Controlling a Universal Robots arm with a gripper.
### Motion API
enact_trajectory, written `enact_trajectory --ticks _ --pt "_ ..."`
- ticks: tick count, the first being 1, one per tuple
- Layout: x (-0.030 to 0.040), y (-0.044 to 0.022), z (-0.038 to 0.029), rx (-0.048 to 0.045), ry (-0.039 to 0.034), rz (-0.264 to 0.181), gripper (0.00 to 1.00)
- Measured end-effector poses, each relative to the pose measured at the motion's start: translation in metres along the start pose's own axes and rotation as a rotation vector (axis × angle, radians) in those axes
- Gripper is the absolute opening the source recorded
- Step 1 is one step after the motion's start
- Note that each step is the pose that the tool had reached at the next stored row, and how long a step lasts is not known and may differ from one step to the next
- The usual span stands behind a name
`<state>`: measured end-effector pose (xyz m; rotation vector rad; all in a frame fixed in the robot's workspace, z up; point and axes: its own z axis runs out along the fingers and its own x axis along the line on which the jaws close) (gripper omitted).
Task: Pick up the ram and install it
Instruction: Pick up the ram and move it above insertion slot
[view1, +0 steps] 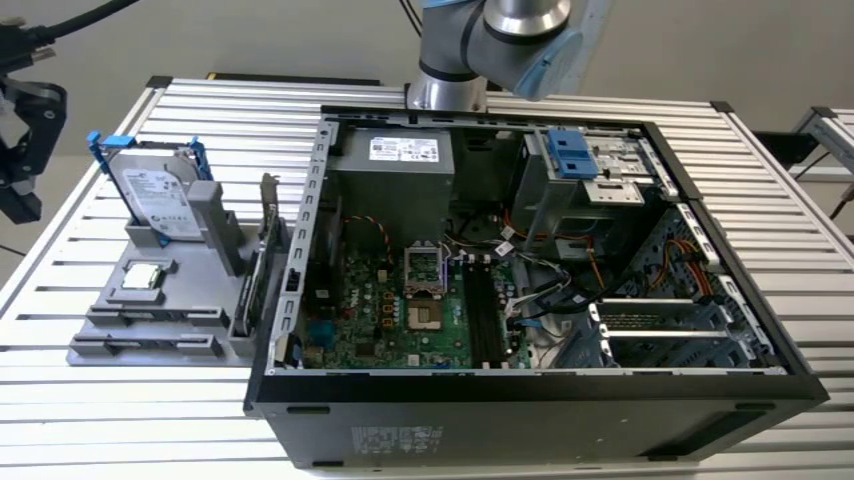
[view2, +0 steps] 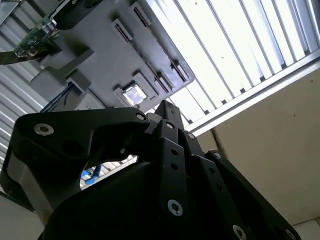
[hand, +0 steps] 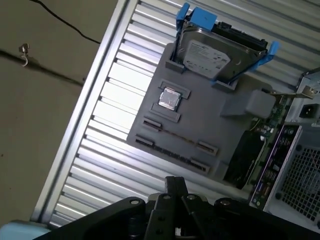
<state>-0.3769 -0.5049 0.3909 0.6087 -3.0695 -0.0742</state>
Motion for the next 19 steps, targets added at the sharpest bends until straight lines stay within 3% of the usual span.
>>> enact_trajectory --ticks 19 --pt "0.0000 0.0000 0.0003 0.0004 0.0086 -0.177 0.00"
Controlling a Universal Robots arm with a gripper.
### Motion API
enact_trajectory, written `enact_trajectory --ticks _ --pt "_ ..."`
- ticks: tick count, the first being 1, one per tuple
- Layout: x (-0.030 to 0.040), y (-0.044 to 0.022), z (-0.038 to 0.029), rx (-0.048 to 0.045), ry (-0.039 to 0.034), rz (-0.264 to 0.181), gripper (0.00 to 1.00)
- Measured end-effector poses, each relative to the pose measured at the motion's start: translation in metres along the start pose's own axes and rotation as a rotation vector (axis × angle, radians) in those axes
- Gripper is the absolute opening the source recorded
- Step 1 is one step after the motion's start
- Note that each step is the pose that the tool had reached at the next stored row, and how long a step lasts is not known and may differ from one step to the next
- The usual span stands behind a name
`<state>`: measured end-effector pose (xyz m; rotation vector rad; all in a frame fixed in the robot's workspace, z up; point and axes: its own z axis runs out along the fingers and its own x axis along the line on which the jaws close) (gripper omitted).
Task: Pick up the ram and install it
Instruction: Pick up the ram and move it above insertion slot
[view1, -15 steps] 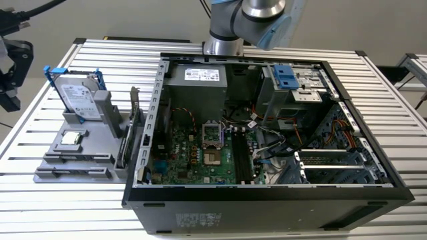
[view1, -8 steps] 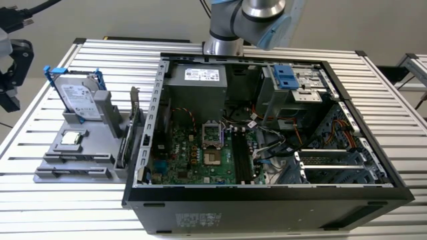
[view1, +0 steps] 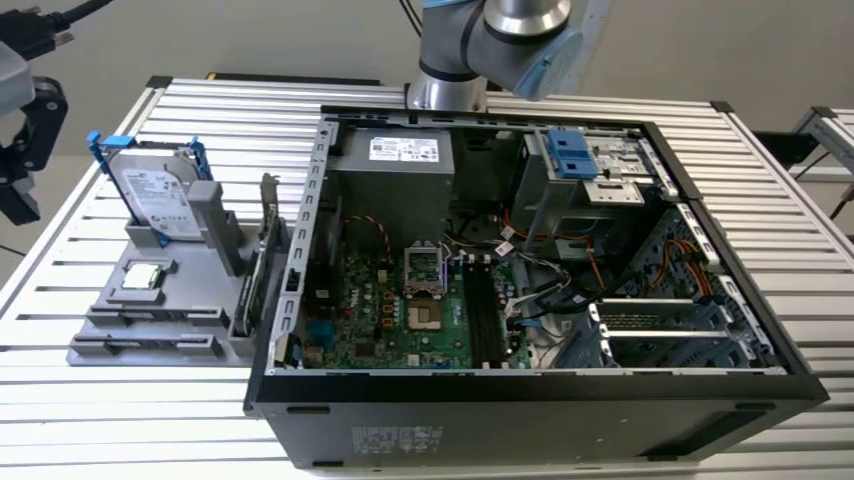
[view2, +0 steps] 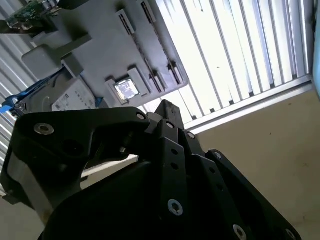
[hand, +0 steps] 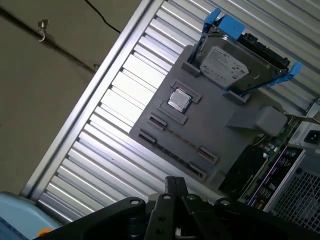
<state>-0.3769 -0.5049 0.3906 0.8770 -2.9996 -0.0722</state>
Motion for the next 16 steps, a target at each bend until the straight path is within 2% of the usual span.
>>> enact_trajectory --ticks 16 --pt "0.0000 0.0000 0.0004 0.0002 0.0070 -0.143 0.00"
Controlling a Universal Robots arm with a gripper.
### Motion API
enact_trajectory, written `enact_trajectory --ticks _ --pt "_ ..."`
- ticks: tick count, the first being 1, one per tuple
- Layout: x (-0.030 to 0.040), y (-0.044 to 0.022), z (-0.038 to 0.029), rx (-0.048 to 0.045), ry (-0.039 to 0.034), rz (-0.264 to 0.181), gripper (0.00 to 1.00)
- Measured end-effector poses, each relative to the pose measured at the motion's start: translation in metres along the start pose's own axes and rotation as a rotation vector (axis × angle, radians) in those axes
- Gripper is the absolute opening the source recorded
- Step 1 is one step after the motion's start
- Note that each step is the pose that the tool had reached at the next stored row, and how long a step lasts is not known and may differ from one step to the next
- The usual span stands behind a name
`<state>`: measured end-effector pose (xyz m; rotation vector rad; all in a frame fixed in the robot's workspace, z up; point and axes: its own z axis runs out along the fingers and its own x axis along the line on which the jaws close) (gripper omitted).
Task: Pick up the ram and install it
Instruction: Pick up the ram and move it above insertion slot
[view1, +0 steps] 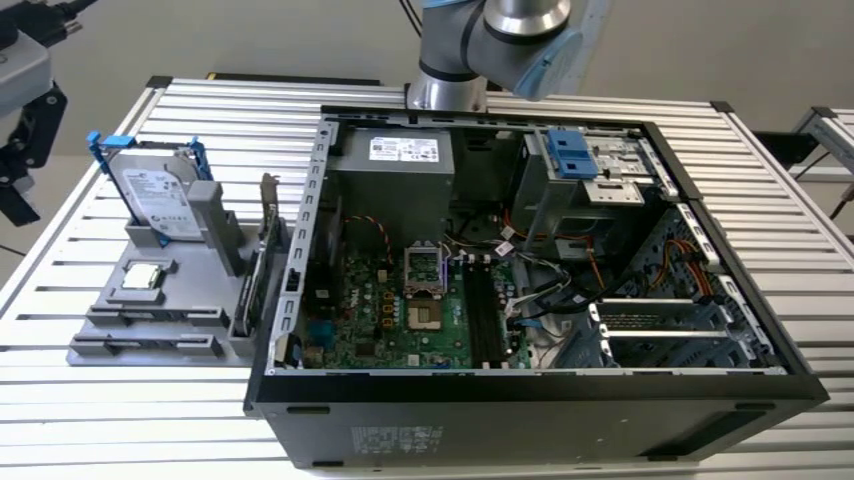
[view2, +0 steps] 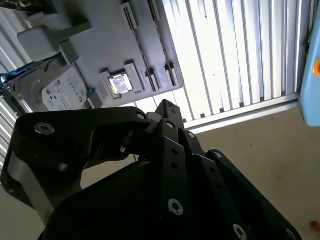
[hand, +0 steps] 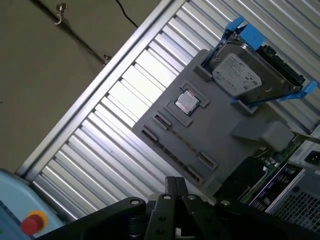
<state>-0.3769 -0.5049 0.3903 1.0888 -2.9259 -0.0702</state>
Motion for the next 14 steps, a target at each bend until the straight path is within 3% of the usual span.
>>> enact_trajectory --ticks 14 --pt "0.0000 -0.0001 0.0002 0.0003 0.0065 -0.132 0.00"
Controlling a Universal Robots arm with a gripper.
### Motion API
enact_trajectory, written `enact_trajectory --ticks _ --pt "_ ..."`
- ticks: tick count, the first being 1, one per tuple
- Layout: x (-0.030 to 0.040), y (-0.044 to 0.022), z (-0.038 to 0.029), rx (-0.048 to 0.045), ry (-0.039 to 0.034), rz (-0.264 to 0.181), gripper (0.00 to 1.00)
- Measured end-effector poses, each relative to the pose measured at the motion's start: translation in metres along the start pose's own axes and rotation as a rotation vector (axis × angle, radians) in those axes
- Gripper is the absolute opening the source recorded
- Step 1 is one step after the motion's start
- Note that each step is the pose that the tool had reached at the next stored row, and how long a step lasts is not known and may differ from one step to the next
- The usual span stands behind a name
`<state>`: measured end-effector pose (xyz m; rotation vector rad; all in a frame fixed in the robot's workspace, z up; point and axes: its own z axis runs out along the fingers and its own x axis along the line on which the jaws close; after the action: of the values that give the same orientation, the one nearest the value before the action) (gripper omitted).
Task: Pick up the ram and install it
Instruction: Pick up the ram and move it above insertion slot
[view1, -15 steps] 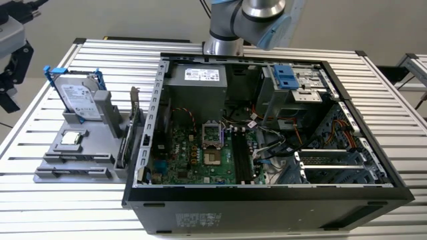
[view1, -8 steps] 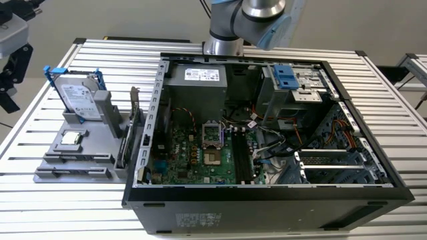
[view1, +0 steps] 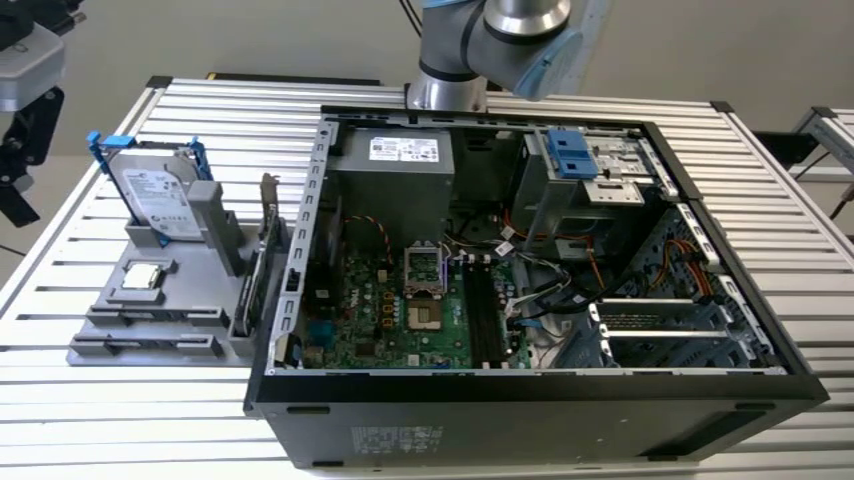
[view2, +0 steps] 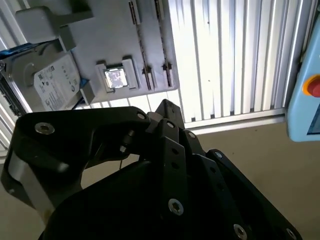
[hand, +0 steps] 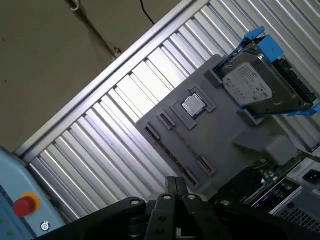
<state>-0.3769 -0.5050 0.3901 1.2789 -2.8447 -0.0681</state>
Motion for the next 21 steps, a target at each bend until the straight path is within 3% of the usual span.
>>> enact_trajectory --ticks 21 --pt "0.0000 0.0000 0.0004 0.0004 0.0096 -0.196 0.00"
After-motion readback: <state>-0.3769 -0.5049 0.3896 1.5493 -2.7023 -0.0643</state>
